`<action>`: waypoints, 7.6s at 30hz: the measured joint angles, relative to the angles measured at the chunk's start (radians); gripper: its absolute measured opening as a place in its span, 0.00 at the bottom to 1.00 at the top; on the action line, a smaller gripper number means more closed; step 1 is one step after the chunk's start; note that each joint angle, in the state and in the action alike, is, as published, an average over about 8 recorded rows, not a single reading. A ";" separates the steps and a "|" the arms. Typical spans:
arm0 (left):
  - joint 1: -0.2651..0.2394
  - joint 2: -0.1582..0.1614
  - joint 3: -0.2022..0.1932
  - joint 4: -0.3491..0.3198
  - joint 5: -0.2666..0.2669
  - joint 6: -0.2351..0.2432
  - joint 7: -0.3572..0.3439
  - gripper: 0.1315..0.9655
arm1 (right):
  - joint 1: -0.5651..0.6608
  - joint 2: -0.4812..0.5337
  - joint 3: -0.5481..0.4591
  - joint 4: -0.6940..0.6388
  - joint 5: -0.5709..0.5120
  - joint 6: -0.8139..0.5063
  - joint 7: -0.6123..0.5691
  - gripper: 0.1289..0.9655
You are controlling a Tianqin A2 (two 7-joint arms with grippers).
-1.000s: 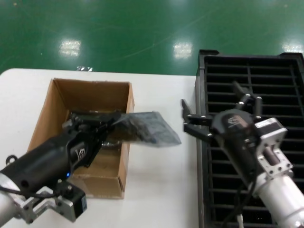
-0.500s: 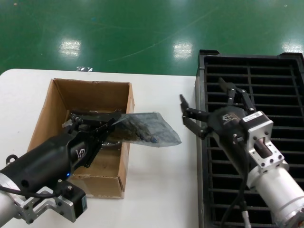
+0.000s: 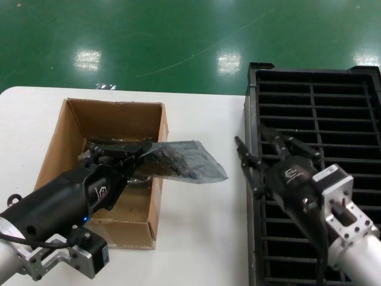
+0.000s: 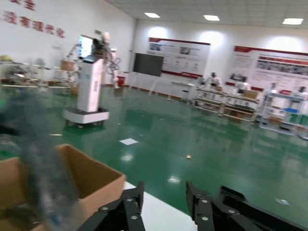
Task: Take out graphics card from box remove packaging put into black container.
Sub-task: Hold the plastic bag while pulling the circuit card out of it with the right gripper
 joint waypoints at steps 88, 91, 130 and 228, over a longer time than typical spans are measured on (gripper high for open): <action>0.000 0.000 0.000 0.000 0.000 0.000 0.000 0.01 | 0.120 0.125 -0.160 -0.003 -0.143 -0.288 0.159 0.00; 0.000 0.000 0.000 0.000 0.000 0.000 0.000 0.01 | 0.135 0.117 -0.152 -0.029 -0.181 -0.334 0.194 0.00; 0.000 0.000 0.000 0.000 0.000 0.000 0.000 0.01 | 0.126 -0.097 0.062 -0.170 -0.790 -0.624 0.710 0.07; 0.000 0.000 0.000 0.000 0.000 0.000 0.000 0.01 | 0.013 -0.317 0.342 -0.186 -0.884 -0.855 0.784 0.07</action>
